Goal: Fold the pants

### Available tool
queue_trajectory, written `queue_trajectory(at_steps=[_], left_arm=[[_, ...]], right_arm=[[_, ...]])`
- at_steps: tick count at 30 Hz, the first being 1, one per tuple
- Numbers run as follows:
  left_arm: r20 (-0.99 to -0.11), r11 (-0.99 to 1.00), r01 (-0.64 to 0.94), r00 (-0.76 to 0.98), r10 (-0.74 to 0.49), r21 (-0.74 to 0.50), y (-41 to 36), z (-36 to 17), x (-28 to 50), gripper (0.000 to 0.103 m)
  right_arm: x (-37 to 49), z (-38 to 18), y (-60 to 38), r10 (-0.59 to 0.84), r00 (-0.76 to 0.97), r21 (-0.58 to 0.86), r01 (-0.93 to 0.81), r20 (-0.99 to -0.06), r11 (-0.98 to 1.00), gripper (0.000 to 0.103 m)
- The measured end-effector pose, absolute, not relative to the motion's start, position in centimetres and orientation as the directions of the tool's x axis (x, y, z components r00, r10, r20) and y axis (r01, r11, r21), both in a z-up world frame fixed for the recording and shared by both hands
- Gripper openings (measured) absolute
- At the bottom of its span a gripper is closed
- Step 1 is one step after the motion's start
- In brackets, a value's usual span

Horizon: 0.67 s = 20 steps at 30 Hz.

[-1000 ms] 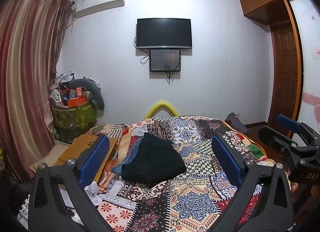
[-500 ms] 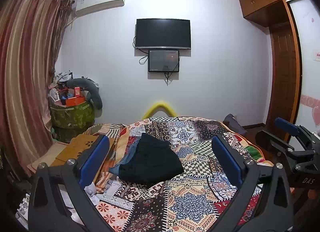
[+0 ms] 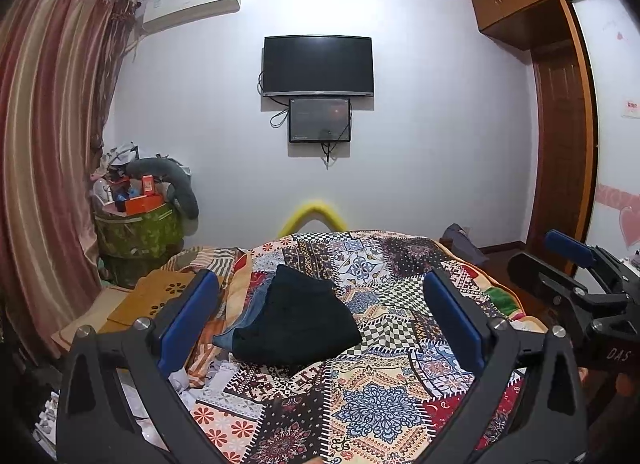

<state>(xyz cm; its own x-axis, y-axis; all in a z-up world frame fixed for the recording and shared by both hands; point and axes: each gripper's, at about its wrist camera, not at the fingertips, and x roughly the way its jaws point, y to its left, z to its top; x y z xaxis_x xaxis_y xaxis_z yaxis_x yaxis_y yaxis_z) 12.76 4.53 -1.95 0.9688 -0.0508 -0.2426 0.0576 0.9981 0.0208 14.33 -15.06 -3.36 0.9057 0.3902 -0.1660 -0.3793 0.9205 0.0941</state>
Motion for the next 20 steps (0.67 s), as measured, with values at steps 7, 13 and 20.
queue_trajectory(at_steps=[7,13,20], left_arm=[[-0.245,0.997,0.068,0.968,-0.061,0.020,4.31,-1.91,12.85,0.103],[-0.244,0.997,0.070,0.968,-0.064,0.019,4.49,-1.95,12.92,0.103],[-0.247,0.997,0.076,0.967,-0.068,0.022,4.42,-2.12,12.99,0.103]], right_arm=[[14.28,-3.38,-15.18,0.389,0.907,0.095,-0.378,-0.163,0.921,0.103],[14.33,-3.39,-15.26,0.387,0.907,0.096,-0.376,-0.165,0.922,0.103],[14.40,-3.46,-15.04,0.386,0.906,0.096,-0.375,-0.174,0.922,0.103]])
